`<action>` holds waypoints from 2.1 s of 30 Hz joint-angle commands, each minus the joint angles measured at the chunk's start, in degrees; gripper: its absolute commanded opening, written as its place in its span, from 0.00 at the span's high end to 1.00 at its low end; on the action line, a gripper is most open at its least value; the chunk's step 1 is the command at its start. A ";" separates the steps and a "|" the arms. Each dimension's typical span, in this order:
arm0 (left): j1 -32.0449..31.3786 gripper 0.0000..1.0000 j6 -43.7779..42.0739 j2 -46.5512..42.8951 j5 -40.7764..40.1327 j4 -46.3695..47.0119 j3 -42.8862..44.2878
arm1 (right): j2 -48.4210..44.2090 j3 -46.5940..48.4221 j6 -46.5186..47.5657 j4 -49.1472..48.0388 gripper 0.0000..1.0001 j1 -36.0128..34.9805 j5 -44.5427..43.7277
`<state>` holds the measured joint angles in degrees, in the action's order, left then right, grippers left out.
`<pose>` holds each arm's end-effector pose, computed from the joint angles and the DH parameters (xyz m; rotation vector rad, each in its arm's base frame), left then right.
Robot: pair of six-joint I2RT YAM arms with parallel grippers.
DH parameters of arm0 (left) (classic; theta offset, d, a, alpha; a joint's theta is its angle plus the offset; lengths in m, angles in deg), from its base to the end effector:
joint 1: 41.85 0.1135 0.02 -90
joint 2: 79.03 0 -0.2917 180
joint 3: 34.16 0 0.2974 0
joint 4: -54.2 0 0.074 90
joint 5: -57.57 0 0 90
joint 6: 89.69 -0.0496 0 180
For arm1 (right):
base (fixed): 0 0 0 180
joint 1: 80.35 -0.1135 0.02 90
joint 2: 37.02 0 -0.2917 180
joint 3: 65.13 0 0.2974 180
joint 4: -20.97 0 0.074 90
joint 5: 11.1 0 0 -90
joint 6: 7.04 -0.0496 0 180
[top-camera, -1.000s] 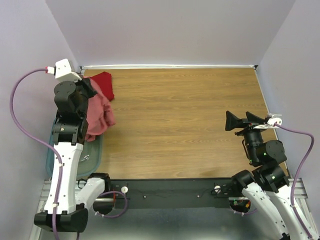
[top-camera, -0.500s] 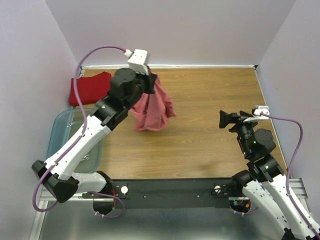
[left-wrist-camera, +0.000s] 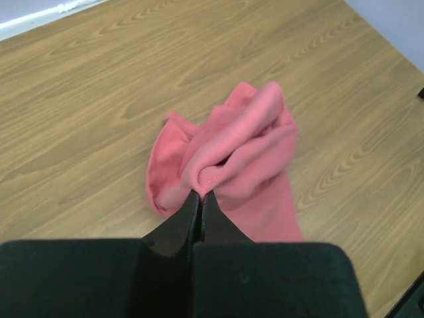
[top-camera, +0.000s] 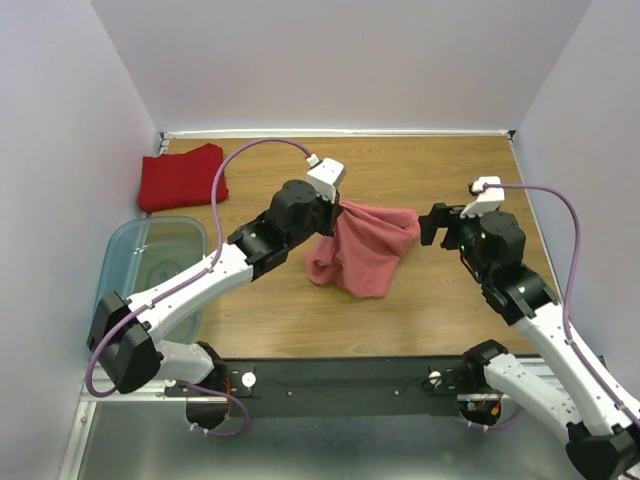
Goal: Fold and stack the t-shirts
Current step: Move the tshirt to the center of the board, then flatten the tshirt out
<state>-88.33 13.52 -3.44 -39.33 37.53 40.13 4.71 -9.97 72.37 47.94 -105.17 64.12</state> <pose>0.2536 -0.2584 0.3513 0.4702 1.8683 -0.5957 0.1960 0.0767 0.3482 -0.0403 1.8035 0.2082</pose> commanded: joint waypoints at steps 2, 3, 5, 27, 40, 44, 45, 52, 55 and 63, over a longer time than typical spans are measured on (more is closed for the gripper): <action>6.21 1.00 2.15 -3.96 1.60 3.73 -2.17 | 8.88 4.28 -1.97 6.02 0.00 -0.41 11.96; 7.53 1.00 2.95 -4.40 3.01 3.63 -3.40 | 10.46 4.28 -2.59 6.02 0.00 -0.41 12.58; 10.17 1.00 4.71 -5.36 5.84 3.63 -7.81 | 14.06 4.11 -4.52 6.02 0.02 -0.41 13.73; 14.66 0.21 -0.73 -10.46 1.98 2.76 -11.85 | 25.06 5.16 -5.49 5.50 0.04 -0.41 17.68; 17.91 0.23 -2.93 -5.65 9.27 4.51 -12.31 | 35.78 6.84 -6.80 2.86 0.04 0.38 7.06; 17.83 0.23 -3.98 2.61 11.20 3.90 -6.50 | 35.17 4.64 -8.39 2.07 0.04 3.19 5.38; 17.83 0.24 -3.81 6.11 11.90 3.72 -4.23 | 34.99 4.11 -8.74 1.98 0.04 3.81 5.38; 17.56 0.35 -2.93 19.32 15.33 3.63 4.04 | 35.61 1.47 -9.80 -1.35 0.05 8.64 9.68; 17.30 0.40 -2.93 23.89 15.33 3.72 7.03 | 37.09 1.38 -10.24 -3.46 0.05 10.05 13.02; 16.51 0.57 -3.19 32.95 16.30 4.42 12.84 | 40.44 1.74 -11.12 -6.37 0.05 10.58 16.00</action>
<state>-71.04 10.74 27.78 -24.81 40.85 50.97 43.44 -8.02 62.28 44.60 -95.11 76.75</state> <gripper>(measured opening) 0.438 0.950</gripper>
